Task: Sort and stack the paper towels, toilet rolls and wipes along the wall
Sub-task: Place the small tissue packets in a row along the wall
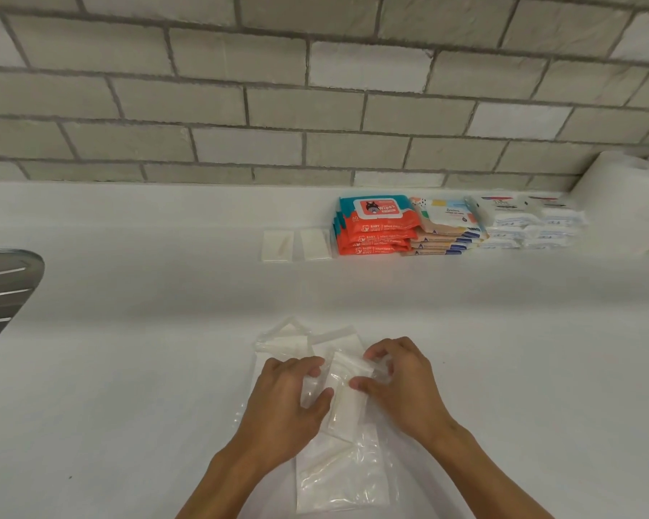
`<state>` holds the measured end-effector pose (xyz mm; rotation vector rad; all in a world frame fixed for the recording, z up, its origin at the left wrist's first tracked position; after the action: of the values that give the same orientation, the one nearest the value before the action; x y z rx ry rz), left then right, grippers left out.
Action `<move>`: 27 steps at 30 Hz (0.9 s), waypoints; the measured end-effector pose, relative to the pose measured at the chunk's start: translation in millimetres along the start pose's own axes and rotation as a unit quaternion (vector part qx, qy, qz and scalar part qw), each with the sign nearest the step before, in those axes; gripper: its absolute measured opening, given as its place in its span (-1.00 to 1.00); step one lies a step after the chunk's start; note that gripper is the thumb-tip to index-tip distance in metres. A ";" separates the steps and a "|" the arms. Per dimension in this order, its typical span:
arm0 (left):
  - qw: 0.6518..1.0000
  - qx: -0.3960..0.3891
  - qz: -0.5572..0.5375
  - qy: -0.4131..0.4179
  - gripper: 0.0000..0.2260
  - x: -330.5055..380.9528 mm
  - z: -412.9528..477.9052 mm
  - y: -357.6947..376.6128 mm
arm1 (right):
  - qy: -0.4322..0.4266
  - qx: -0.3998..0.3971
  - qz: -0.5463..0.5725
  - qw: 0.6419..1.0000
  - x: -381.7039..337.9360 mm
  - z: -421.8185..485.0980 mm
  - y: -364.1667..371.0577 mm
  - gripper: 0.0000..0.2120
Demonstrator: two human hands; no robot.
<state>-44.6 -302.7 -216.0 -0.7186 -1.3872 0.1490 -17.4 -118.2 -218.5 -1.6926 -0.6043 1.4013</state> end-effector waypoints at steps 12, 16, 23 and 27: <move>0.970 -0.041 -0.233 -0.058 -0.70 5.7 9.0 -13.0 | 0.022 -0.063 0.326 0.943 -31.0 -10.4 -12.2 -0.85; 0.953 -0.070 -0.284 -0.078 -0.84 10.3 5.9 -19.1 | 0.016 -0.055 0.322 0.945 -38.6 -11.0 -12.1 -0.85; 0.949 -0.004 -0.298 -0.104 -0.84 -2.6 5.9 -41.7 | 0.034 0.005 0.235 0.971 -19.0 -8.5 -12.1 -0.95; 0.942 0.018 -0.319 -0.109 -0.85 -6.2 4.1 -50.7 | 0.011 -0.031 0.019 0.999 -1.8 -9.9 0.4 -0.69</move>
<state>-65.5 -343.9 -193.7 -0.1964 -1.7589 -0.2658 -8.4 -122.8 -217.5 -1.7740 -0.6120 1.4024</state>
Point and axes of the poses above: each hand's wrist, its own z-axis towards the middle knuckle, its own y-axis out of the palm, x = y × z, the point moved 7 cm from there along z, towards the middle knuckle, and after that the axes turned 13 degrees about -z, right-handed, at the moved point
